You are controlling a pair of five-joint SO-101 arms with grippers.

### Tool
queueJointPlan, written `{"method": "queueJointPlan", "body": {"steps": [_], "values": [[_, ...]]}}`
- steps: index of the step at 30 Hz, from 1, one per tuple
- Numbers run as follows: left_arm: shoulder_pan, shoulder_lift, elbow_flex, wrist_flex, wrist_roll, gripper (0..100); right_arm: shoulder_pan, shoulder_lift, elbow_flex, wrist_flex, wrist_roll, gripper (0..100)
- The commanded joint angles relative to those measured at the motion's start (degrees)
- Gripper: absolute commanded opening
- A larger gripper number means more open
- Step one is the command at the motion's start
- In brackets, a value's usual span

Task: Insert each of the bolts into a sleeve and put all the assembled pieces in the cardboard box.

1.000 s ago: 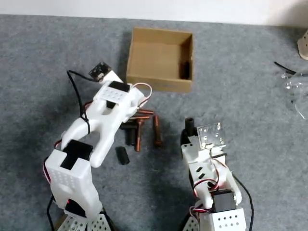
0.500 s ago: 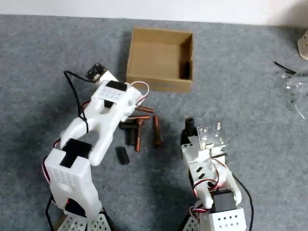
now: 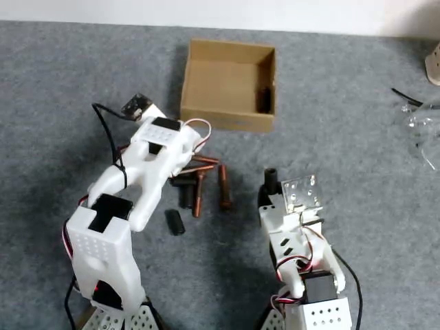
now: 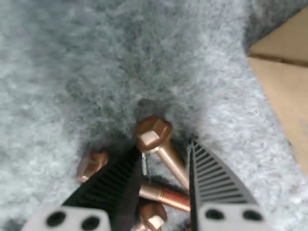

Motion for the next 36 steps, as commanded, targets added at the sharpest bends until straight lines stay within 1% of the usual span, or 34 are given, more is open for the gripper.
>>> {"method": "queueJointPlan", "body": {"steps": [1,7,17,23,24,27,29,34,36], "values": [[-0.92,-2.95,-0.57,0.26,0.35,13,0.13,-0.84,3.38,-2.42,0.79,0.5],[-0.48,-2.77,0.31,0.09,0.35,0,0.13,-0.84,3.47,-2.42,0.79,0.5],[-0.48,-1.98,0.22,0.18,0.18,1,0.13,-0.84,3.47,-2.42,0.88,0.5],[-0.57,-6.99,-1.27,-0.09,-0.35,1,0.13,-0.84,3.38,-2.42,0.88,0.5],[-0.57,-8.48,-1.45,-0.18,-1.85,1,0.13,-0.84,3.38,-2.42,0.88,0.5],[-0.92,-13.14,-0.66,0.26,-10.29,0,0.04,-0.84,3.21,-2.42,0.88,0.5],[-1.80,-16.66,1.54,0.26,-14.51,0,0.04,-0.84,3.21,-2.33,0.88,0.5],[-2.86,-25.63,8.48,0.18,-19.87,0,0.04,-0.84,3.21,-2.24,0.88,0.5],[-2.51,-29.41,12.18,-0.09,-23.91,0,0.04,-0.84,3.30,-2.24,0.88,0.5]]}}
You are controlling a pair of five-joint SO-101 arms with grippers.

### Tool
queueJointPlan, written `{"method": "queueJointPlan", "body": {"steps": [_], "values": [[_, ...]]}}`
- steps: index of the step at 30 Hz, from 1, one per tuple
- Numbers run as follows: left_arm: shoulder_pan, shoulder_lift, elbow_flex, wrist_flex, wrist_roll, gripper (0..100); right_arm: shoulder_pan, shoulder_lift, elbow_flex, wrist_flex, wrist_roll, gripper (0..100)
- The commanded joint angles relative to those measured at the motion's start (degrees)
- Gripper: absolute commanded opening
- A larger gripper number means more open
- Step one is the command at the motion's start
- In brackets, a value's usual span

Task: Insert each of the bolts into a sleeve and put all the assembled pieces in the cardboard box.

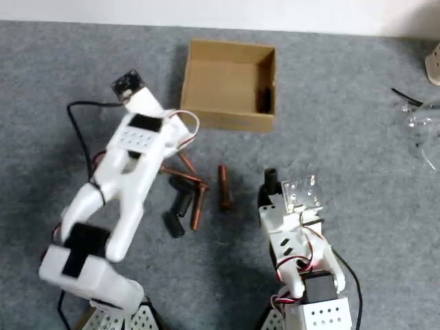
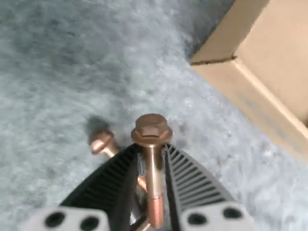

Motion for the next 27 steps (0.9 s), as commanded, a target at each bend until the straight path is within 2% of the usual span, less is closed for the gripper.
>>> {"method": "queueJointPlan", "body": {"steps": [1,4,9,13,24,27], "values": [[0.13,-9.71,4.09,-0.53,-7.21,0,0.04,-0.84,3.30,-2.24,0.88,0.5],[1.19,-16.13,9.27,-0.62,-13.10,0,0.13,-0.84,3.38,-2.24,0.88,0.5],[1.10,-28.88,18.59,-0.62,-15.38,0,0.31,-0.84,3.47,-2.24,0.88,0.5],[1.27,-40.22,25.89,-0.62,-21.36,0,0.31,-0.84,3.47,-2.24,0.88,0.5],[1.54,-73.27,43.38,-2.64,-22.24,0,0.40,-0.84,3.47,-2.24,0.88,0.5],[1.63,-81.01,47.16,-2.64,-25.67,0,0.40,-0.84,3.47,-2.15,0.88,0.5]]}}
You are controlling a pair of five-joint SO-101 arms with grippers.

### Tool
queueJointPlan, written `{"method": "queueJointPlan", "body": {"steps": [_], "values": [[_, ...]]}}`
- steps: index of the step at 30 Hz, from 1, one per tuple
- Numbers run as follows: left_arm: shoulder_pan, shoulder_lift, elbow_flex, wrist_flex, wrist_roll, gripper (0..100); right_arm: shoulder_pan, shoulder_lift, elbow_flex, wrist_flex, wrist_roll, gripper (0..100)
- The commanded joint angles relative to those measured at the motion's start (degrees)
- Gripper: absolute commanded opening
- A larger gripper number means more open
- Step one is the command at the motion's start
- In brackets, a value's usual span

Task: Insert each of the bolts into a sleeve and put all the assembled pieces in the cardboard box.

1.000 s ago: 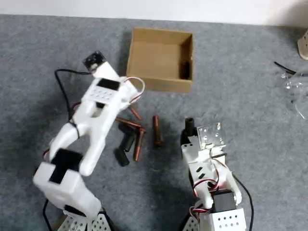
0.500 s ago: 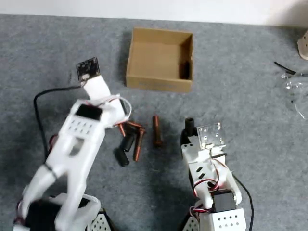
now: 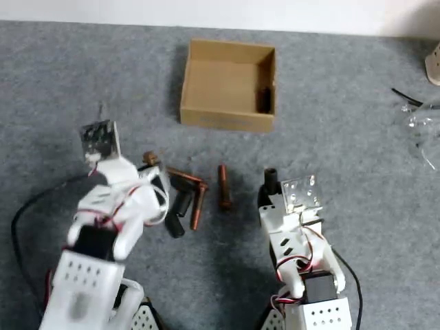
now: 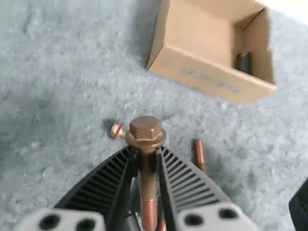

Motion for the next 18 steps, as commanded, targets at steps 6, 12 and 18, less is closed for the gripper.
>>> {"method": "queueJointPlan", "body": {"steps": [6,12,18], "values": [[1.36,-20.79,8.92,-4.13,-4.57,0,0.40,-0.84,3.03,-2.07,0.62,0.5],[1.36,-30.99,16.04,-7.82,-4.31,0,0.40,-0.84,3.03,-2.07,0.62,0.5],[1.36,-31.96,16.40,-7.65,-4.57,0,0.04,-0.84,2.95,-1.98,0.26,0.5]]}}
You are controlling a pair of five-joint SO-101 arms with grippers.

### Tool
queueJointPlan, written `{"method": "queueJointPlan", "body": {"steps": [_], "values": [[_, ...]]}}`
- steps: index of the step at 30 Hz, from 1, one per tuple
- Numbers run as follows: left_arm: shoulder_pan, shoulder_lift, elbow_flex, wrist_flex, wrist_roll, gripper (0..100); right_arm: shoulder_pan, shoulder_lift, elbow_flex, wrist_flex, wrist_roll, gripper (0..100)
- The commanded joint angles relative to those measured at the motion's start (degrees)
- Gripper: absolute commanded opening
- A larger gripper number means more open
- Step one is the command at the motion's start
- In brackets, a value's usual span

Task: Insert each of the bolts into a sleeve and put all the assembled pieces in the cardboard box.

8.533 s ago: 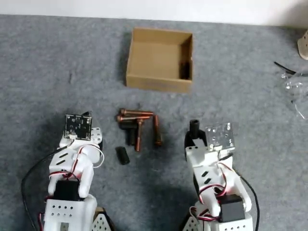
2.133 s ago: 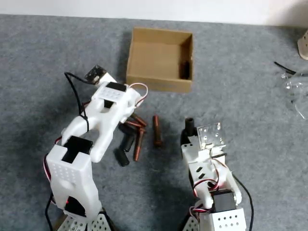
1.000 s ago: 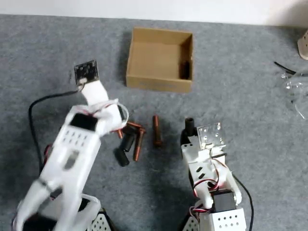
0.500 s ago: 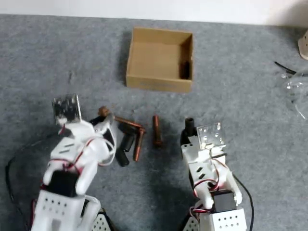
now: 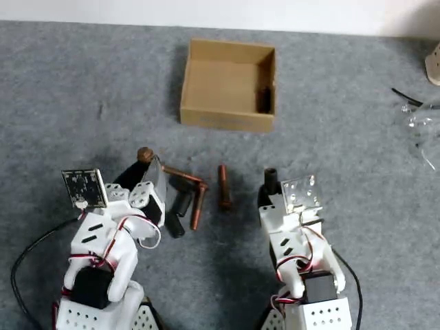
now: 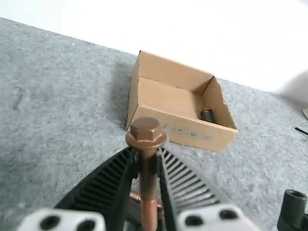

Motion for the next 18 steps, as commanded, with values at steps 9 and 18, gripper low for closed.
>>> {"method": "queueJointPlan", "body": {"steps": [9,18], "values": [[1.19,-1.19,-0.31,-1.67,-0.35,0,-2.86,-0.84,0.22,-2.33,0.18,0.5],[0.75,-1.10,0.40,-5.54,0.00,1,-15.60,-0.84,-2.24,-2.51,0.53,0.5]]}}
